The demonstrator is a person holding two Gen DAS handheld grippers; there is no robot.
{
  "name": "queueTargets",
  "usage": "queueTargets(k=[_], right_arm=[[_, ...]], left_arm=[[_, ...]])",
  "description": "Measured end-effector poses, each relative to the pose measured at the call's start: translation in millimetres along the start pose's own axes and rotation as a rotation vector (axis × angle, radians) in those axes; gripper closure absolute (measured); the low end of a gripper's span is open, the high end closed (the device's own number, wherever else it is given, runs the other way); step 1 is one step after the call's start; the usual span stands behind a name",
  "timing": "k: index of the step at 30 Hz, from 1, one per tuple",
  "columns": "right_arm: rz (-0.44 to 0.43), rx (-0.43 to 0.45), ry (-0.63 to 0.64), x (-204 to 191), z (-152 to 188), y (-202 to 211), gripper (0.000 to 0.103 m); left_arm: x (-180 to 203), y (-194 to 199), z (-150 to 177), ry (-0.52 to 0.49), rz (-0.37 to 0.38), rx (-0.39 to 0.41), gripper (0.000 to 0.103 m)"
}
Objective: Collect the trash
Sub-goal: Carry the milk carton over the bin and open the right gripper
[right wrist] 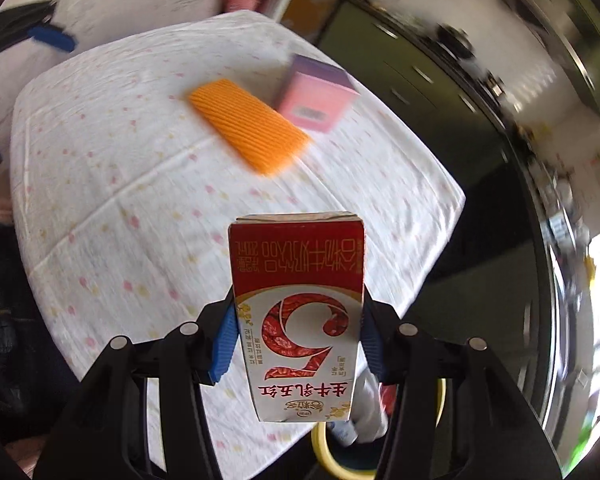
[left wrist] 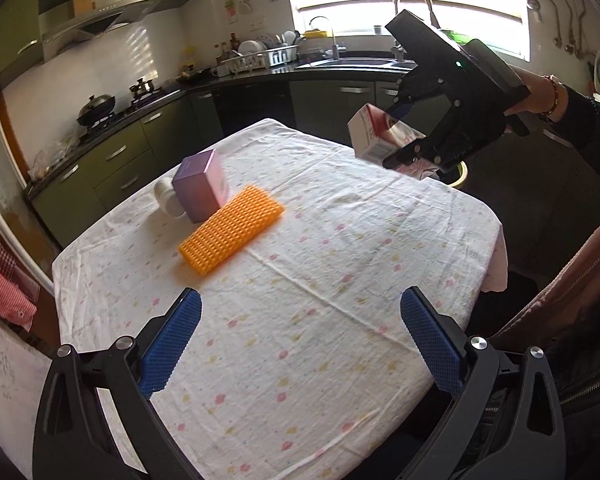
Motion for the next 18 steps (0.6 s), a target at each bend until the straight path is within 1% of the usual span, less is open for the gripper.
queueTargets(k=[1,6,9,12,17,18], right_arm=[[0.002,0.001,-0.043,9,8,2,0.053],[0.014,0.005,-0.352,72,62,8,0.053],[0.021,0.000,-0.498,103,91,3,0.053],[0.044,-0.019,-0.581,125,116,-6,0.053],[0.052,-0.032,-0.675,152,144,-24,0.053],[0.055,-0.032,-0.689,156,148,-28,0.049]], left_arm=[[4,-1,-2,-0.008,0.004,0.001,0.005],[17,-4,-11,-0.045,0.022,0.001,0.005],[24,-8,-14,-0.063,0.027,-0.004,0.005],[27,-11,-16,-0.075,0.031,-0.007,0.005],[26,-15,-15,-0.078,0.034,-0.018,0.005],[25,-16,-15,-0.077,0.034,-0.021,0.005]])
Point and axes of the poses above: each gripper's, at about its wrist camera, not at the fingertips, and y roughly against the way its jaws point, x to its right, z to its underside, the point moved 8 cm from there along -y, roughly the way its jaws point, and after that the axes turned 12 degrees about -z, right-handed, at the moved point
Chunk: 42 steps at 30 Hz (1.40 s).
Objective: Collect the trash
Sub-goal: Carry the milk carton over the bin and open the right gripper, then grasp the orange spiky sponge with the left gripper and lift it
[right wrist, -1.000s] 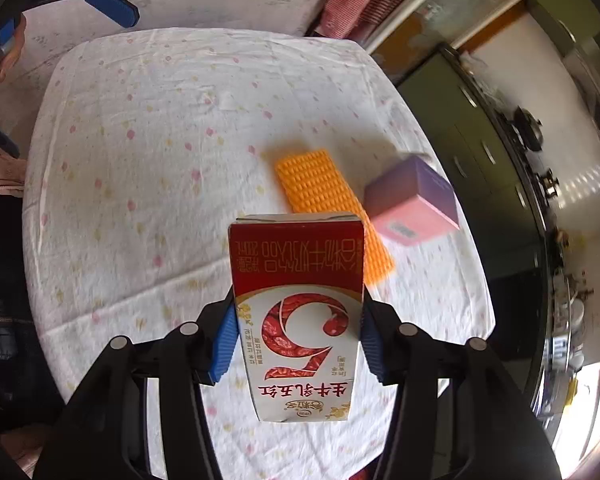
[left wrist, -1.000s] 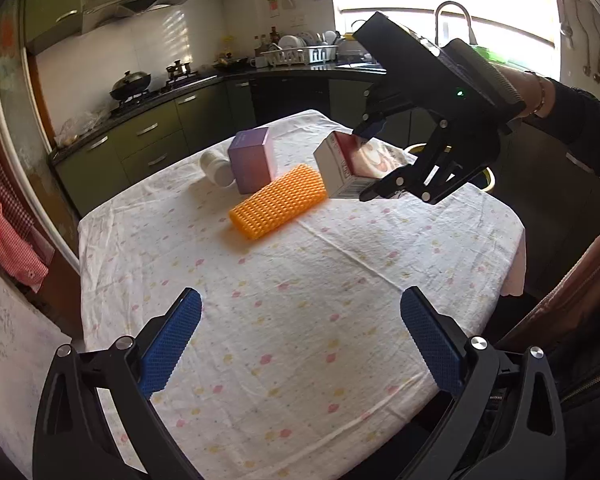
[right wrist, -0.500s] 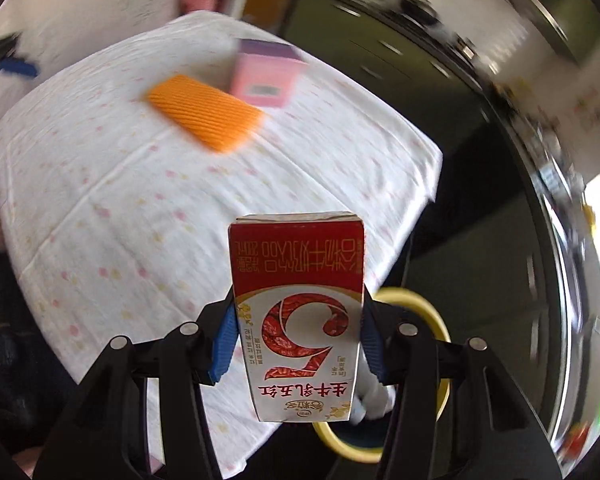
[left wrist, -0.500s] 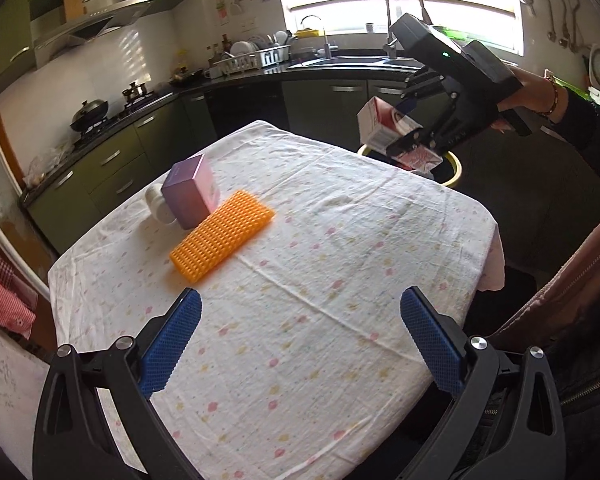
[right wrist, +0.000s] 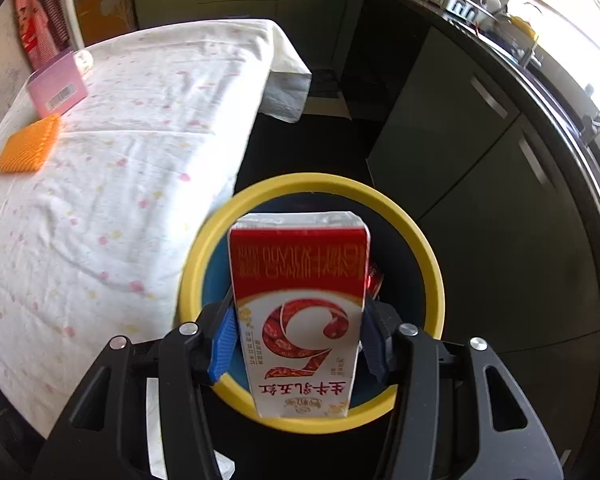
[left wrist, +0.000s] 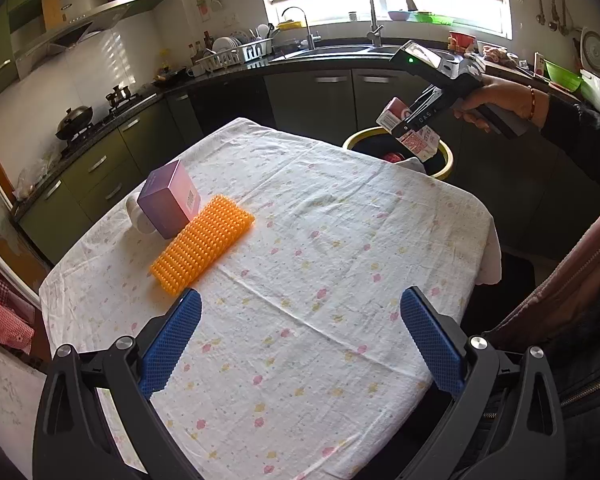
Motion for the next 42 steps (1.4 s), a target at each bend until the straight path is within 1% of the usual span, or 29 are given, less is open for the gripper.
queueTargets(k=[2,4,8,12,16,18,21,25,28,30,33,36,39,42], right_arm=[[0.026,0.005,-0.021,11,-1,-5,0.038],[0.047,0.009,-0.041,18,-1,-8,0.038],[0.030,0.043,-0.084,10,1,2,0.038],[-0.006,0.100,-0.051,-24,4,20,0.038],[-0.061,0.136,-0.006,-65,8,33,0.038],[-0.095,0.158,0.008,-84,11,39,0.038],[-0.159,0.178,0.017,-110,16,44,0.037],[-0.186,0.181,0.025,-133,21,43,0.037],[-0.196,0.172,0.020,-140,22,38,0.037],[-0.206,0.167,0.006,-145,25,35,0.037],[-0.212,0.161,-0.020,-146,27,30,0.037],[-0.222,0.157,-0.039,-144,26,25,0.037],[-0.228,0.148,-0.046,-145,24,20,0.037],[-0.233,0.141,-0.046,-147,23,17,0.036]], left_arm=[[-1,-3,1,0.000,-0.004,-0.008,0.005],[-4,-4,3,0.004,-0.004,-0.012,0.005],[-10,-10,6,0.023,0.009,-0.021,0.005],[-19,-18,8,0.017,0.014,-0.028,0.005],[-32,-27,3,-0.008,0.036,-0.020,0.005],[-41,-31,-2,-0.025,0.057,-0.004,0.005],[-55,-39,-15,-0.058,0.109,0.028,0.005],[-71,-60,-33,-0.110,0.176,0.042,0.005],[-77,-82,-40,-0.153,0.213,0.028,0.005],[-80,-100,-42,-0.173,0.240,0.002,0.005],[-83,-124,-43,-0.192,0.258,-0.028,0.005],[-85,-145,-40,-0.202,0.273,-0.057,0.005],[-89,-168,-33,-0.214,0.267,-0.100,0.005],[-92,-181,-29,-0.219,0.276,-0.126,0.005]])
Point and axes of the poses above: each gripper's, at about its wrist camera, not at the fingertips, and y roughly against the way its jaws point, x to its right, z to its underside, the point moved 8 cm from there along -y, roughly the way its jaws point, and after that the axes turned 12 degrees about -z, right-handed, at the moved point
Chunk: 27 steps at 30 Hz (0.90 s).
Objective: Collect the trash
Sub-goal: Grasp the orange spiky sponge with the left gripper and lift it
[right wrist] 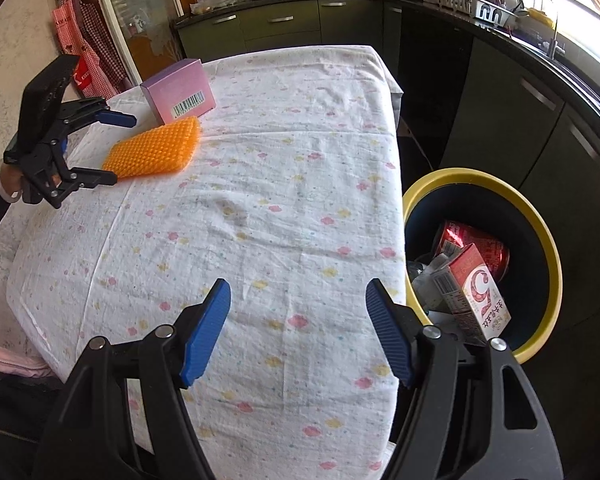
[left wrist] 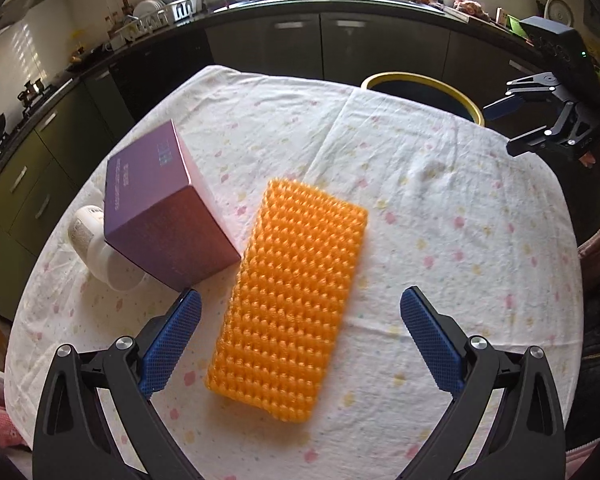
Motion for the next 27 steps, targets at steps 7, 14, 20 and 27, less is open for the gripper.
queueTargets(k=[7,14,20,27], right_arm=[[-0.005,-0.002,0.001,-3,-3,-5,0.036],[0.002,0.000,0.001,-4,-3,-4,0.035],[0.000,0.010,-0.006,-5,1,2,0.035],[0.003,0.016,-0.016,-4,5,4,0.035]], left_arm=[[1,-15,3,-0.002,0.025,-0.032,0.010],[7,-15,5,0.001,0.008,-0.059,0.038],[6,-5,8,0.032,-0.015,-0.059,0.052],[10,15,9,0.075,-0.028,-0.045,0.084]])
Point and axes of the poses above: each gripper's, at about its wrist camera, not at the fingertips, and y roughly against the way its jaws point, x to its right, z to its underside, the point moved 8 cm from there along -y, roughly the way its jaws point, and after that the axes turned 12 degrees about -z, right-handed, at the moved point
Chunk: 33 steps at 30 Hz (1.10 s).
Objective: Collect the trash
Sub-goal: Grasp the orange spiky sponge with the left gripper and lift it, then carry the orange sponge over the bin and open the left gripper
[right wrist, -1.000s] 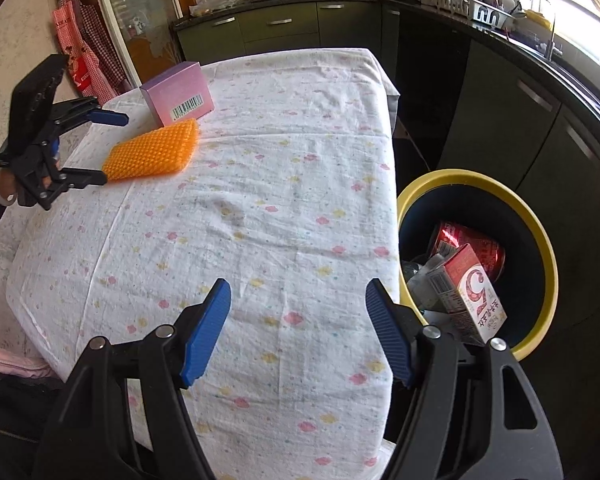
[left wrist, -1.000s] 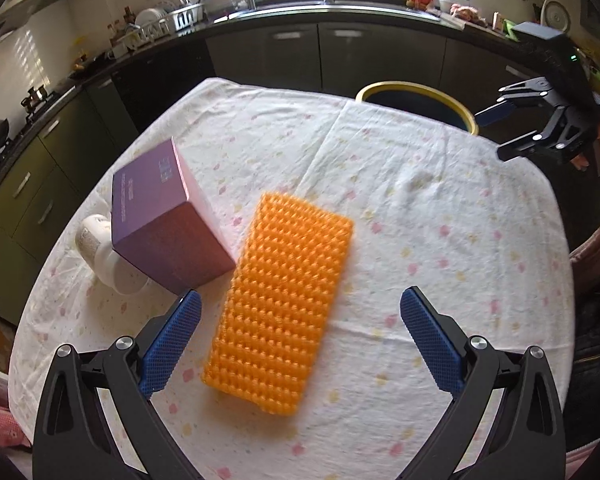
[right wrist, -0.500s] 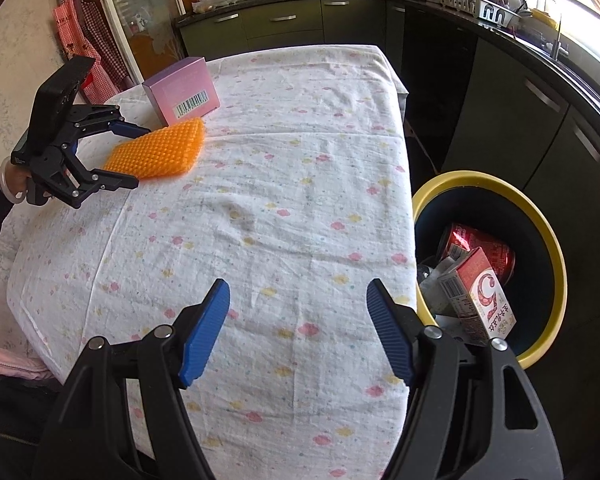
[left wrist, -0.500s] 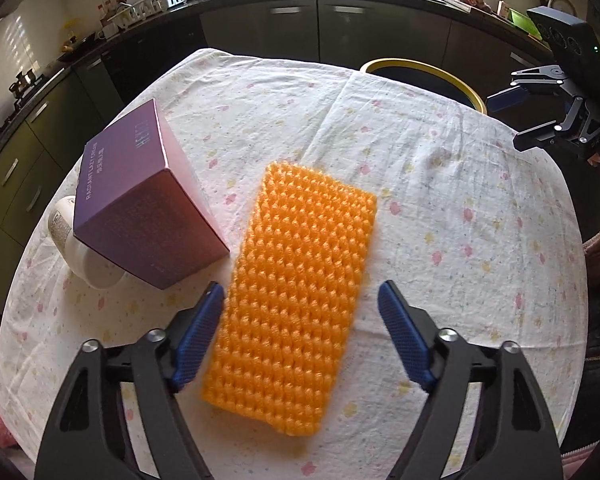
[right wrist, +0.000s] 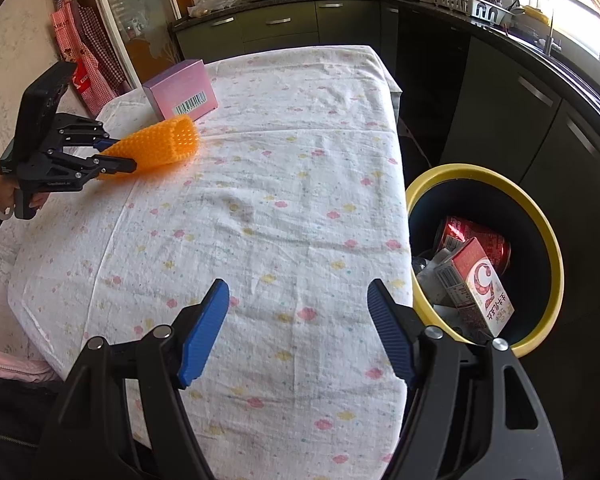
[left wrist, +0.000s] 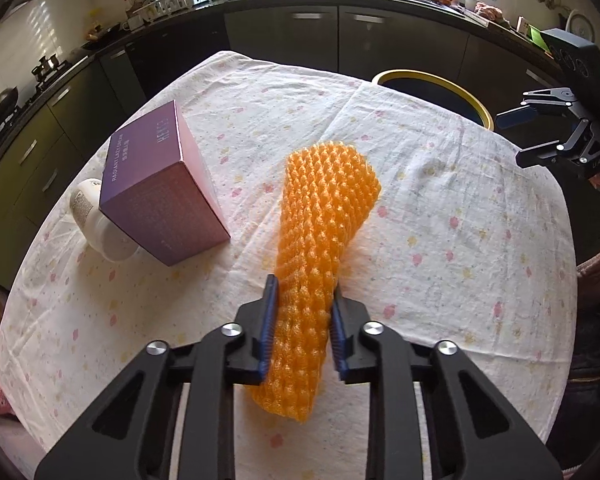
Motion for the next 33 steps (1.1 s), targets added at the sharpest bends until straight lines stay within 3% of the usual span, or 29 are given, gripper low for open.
queueTargets(k=[11,15,19,25,28,33], right_arm=[[0.070,0.050,-0.034,12,10,18,0.033],[0.103,0.069,-0.091,29,28,34,0.033],[0.183,0.125,-0.182,62,50,63,0.032],[0.211,0.210,-0.306,106,78,97,0.032],[0.206,0.232,-0.348,123,93,104,0.032],[0.189,0.251,-0.414,147,112,106,0.032]], left_arm=[[44,58,-20,-0.009,-0.019,0.059,0.088],[76,82,-49,-0.041,0.004,0.083,0.088],[120,88,-95,-0.089,0.074,0.100,0.087],[180,55,-176,-0.138,0.153,0.096,0.086],[201,21,-212,-0.106,0.201,0.045,0.086],[225,-44,-260,-0.008,0.205,-0.039,0.086]])
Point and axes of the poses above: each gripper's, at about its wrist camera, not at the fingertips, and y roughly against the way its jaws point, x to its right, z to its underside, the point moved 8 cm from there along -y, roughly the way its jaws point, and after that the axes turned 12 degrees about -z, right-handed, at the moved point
